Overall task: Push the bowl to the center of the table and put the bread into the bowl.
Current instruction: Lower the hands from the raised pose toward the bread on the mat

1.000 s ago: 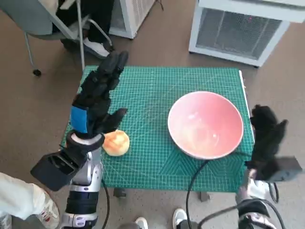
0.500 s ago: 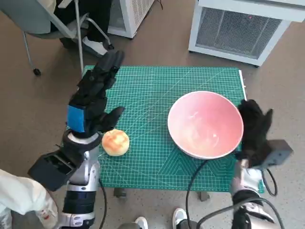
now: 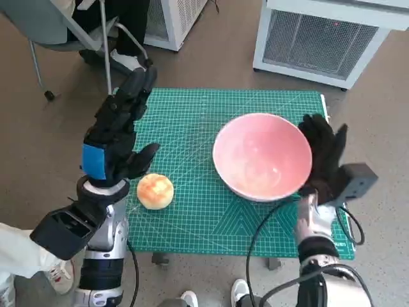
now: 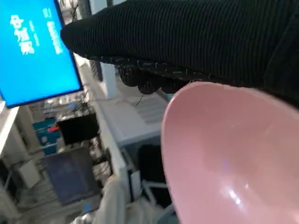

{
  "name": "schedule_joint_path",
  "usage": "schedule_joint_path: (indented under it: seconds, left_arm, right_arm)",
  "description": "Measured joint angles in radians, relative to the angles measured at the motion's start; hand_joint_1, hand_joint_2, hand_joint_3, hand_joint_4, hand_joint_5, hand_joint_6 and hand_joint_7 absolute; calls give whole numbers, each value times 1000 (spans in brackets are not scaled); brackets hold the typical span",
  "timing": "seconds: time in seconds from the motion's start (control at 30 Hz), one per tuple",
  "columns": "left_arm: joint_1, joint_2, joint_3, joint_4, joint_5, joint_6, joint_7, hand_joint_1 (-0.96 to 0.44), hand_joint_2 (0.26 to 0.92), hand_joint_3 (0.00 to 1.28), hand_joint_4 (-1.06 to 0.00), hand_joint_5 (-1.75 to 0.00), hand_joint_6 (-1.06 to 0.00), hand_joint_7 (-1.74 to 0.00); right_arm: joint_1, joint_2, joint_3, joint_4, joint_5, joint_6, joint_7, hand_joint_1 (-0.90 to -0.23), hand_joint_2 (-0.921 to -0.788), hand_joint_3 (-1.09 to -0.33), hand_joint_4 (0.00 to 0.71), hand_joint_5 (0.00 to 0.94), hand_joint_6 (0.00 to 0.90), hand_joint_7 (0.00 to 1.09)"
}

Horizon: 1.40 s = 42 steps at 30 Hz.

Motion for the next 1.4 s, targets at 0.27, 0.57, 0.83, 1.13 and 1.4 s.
schedule_joint_path:
  seconds: [0.27, 0.57, 0.83, 1.13, 1.4]
  left_arm:
    - [12, 17, 4, -13, 13, 3, 6, -504, 921, 220, -322, 0, -452, 0]
    - [33, 28, 10, -17, 15, 7, 8, -506, 921, 224, -322, 0, -449, 0]
    - [51, 48, 19, -43, 14, 16, 5, -510, 921, 226, -323, -1, -444, 0]
    - [121, 115, 62, -96, 13, 19, -18, -518, 921, 240, -331, -4, -421, 0]
    - [192, 325, 173, -121, 81, 32, -69, -484, 921, 252, -329, -2, -408, -4]
  right_arm:
    - [-50, 21, 15, 11, -16, 47, -13, -583, -921, -840, 189, 7, 51, 483]
    - [-109, 33, 29, 23, -44, 128, -41, -561, -921, -844, 177, 2, 72, 399]
    - [-147, 44, 36, 26, -49, 185, -53, -569, -921, -833, 202, 11, 87, 382]
    - [-155, 30, 67, 18, -79, 148, -53, -584, -921, -837, 225, 13, 82, 397]
    - [-155, 9, 95, -43, -84, -75, 12, -583, -921, -854, 237, 4, 7, 562]
